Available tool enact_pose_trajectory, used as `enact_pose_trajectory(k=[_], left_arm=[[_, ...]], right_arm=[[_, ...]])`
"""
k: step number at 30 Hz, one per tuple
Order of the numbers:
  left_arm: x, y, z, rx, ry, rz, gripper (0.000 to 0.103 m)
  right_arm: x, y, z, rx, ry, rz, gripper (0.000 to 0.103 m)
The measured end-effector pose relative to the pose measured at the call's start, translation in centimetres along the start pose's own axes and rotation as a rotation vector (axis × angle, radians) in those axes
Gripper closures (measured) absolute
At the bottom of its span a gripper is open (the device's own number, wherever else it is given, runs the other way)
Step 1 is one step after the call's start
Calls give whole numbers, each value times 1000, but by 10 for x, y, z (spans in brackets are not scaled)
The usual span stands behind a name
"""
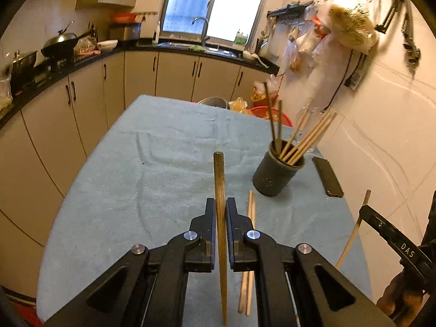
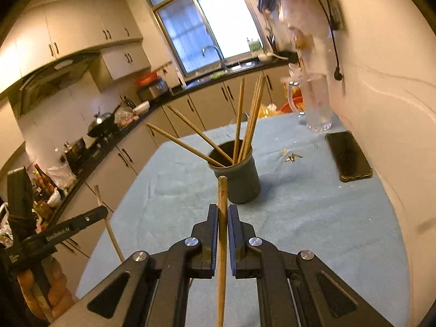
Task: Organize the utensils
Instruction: 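Lift both held chopsticks and carry them above the dark grey cup, then drop the left tool's chopstick into the cup while the right tool releases its own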
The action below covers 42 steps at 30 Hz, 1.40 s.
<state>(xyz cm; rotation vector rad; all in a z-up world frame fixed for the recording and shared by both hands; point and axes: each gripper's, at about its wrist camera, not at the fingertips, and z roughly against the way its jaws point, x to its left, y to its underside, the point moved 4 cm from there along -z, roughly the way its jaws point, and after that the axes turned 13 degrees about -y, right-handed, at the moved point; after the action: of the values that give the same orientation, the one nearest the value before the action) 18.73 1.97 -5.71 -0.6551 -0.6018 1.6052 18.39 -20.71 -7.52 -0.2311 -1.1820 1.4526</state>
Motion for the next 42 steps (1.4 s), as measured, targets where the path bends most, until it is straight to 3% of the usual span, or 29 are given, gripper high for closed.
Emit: enact_pose_trajectory(k=[7,22,34,42], left_arm=[[1,10,21,-66,-41,-30,96],[4,19,59,-95,8,-19,96],[-11,-18,89,-152,107,11,96],[-42,-67,90,-219,135,-20,96]], right_arm=[[21,11,33,-53,0,53,95],[45,18,76,-138,-26,80,95],[39,-2,101,-237,-34,51,95],[27,-43,98,-299,-28,44,95]])
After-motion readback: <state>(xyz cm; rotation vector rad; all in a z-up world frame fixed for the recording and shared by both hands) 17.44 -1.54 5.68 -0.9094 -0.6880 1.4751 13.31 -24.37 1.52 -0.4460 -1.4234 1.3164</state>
